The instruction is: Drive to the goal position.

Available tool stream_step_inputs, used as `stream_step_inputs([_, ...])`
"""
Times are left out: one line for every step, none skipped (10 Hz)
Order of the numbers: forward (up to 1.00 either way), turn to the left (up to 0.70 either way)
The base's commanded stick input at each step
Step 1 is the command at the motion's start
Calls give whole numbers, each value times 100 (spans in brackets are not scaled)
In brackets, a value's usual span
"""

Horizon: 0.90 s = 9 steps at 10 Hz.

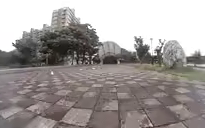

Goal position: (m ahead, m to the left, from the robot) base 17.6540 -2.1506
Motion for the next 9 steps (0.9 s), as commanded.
stream_step_inputs([100,0])
stream_step_inputs([100,0])
stream_step_inputs([100,0])
stream_step_inputs([100,0])
stream_step_inputs([100,0])
stream_step_inputs([100,0])
stream_step_inputs([100,0])
stream_step_inputs([100,0])
stream_step_inputs([100,-19])
